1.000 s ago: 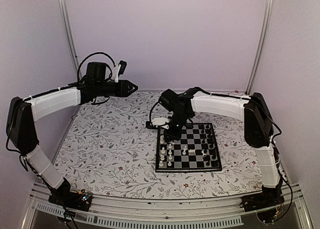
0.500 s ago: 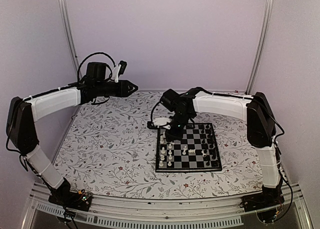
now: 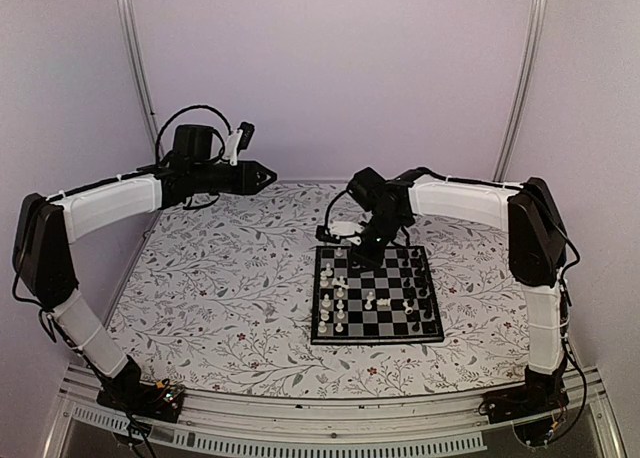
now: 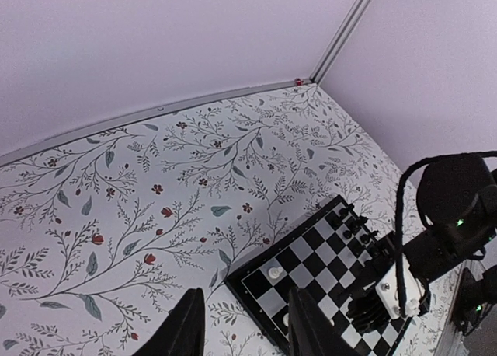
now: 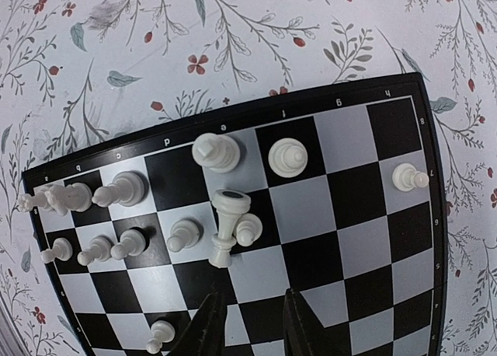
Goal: Set up the chess pieces on the board
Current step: Pick up the chess piece from the chessboard.
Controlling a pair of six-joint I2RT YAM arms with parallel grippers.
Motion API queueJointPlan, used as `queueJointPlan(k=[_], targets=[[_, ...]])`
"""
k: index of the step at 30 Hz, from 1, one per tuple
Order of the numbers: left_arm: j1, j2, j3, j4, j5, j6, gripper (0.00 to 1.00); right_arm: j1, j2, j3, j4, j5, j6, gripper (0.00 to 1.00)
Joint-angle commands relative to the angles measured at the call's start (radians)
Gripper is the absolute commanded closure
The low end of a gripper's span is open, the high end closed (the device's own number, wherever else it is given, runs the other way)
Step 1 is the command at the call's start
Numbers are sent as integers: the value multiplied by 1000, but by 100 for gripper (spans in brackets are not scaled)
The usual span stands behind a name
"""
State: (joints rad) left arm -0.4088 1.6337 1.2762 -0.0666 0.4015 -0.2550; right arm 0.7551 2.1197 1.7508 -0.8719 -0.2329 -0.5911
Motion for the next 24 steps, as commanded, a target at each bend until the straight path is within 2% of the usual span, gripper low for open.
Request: queueJointPlan(k=[1, 7, 24], targets=[[14, 18, 13, -2, 10, 3, 62, 9, 4, -14, 12, -53, 1, 71], [13, 23, 14, -1, 13, 3, 62, 10, 25, -11, 6, -93, 7, 69], [13, 26, 15, -6, 13, 5, 62, 10, 82, -14, 6, -71, 19, 67]])
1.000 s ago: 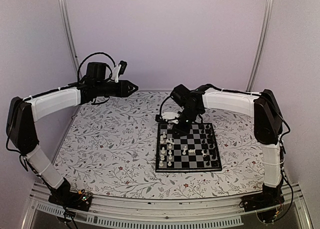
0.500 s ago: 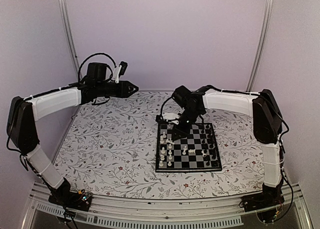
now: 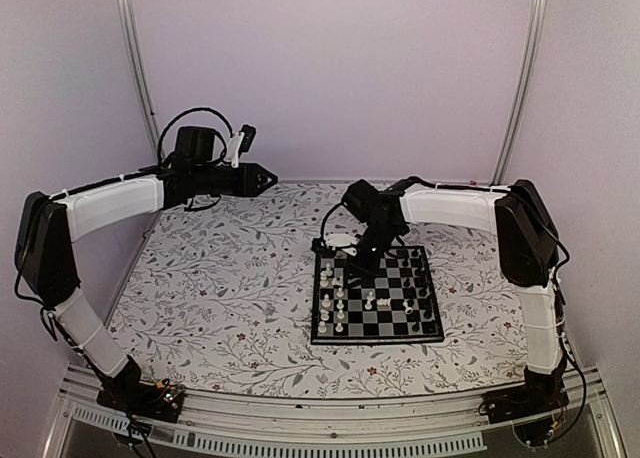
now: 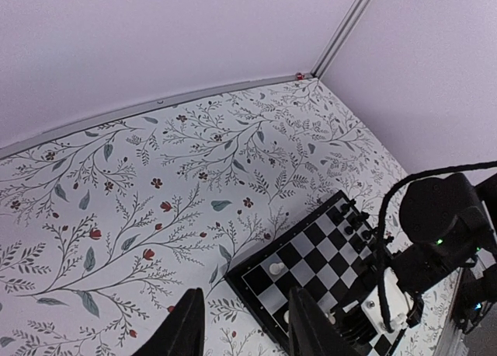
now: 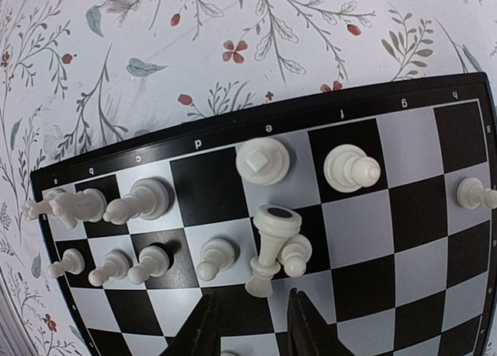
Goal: Set up the chess pieces on the board
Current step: Pick up the chess piece from the chessboard.
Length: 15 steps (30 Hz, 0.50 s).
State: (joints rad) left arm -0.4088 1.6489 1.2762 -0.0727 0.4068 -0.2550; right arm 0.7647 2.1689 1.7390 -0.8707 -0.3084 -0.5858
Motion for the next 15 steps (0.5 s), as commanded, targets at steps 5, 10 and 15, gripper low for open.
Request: queueJointPlan(k=[5, 10, 15], targets=[[14, 10, 17, 0, 8, 5, 62, 1, 46, -1, 7, 7, 14, 68], [13, 11, 17, 1, 9, 5, 62, 1, 56, 1, 13, 8, 14, 68], [13, 12, 17, -2, 10, 6, 62, 1, 70, 4, 18, 6, 14, 71]])
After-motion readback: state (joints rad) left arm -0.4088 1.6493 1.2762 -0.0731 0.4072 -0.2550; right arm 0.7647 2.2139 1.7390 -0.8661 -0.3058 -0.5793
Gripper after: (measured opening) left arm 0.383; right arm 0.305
